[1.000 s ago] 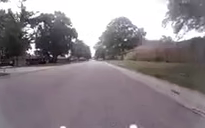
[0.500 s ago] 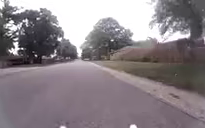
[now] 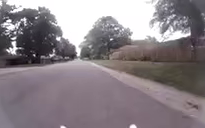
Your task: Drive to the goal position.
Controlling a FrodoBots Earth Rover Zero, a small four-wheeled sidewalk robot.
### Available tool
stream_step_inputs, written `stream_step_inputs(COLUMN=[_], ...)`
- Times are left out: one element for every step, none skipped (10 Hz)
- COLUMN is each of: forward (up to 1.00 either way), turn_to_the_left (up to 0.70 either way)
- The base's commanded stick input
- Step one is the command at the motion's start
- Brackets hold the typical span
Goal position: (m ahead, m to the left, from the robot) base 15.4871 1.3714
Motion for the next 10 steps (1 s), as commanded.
stream_step_inputs(forward=[1.0, 1.0, 1.0, 1.0, 1.0, 1.0, 1.0, 1.0, 1.0, 1.0], turn_to_the_left=[0.0, 0.0, 0.0, 0.0, 0.0, 0.0, 0.0, 0.0, 0.0, 0.0])
